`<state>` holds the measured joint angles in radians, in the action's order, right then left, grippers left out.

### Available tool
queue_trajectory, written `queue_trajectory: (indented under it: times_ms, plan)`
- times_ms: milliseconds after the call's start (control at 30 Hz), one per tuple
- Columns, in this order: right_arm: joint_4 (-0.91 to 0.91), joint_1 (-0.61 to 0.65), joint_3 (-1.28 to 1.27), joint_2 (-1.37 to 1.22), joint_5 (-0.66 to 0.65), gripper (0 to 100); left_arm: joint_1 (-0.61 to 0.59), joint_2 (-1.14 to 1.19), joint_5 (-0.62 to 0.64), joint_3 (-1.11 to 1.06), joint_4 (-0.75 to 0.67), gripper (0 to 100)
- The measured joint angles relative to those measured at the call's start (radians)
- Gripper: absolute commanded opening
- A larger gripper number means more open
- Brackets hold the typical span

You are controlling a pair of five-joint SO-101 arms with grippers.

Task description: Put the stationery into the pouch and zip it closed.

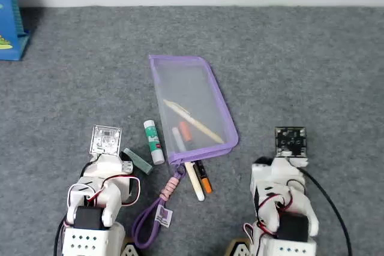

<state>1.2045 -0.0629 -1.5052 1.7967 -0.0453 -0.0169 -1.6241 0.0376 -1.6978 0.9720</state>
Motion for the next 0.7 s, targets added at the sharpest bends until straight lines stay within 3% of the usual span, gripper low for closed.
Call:
queue_trajectory:
  times_ms: [200,533,700]
  plan:
    - [0.068,0.014,0.198,0.012,0.052,1.0,0.0,0.0,0.0,0.0,0.0,1]
    - [0.18,0.265,0.27,0.006,0.186,1.2,0.0,0.0,0.0,0.0,0.0,1]
    - [0.18,0.315,0.315,-0.206,0.209,1.5,0.0,0.0,0.0,0.0,0.0,1]
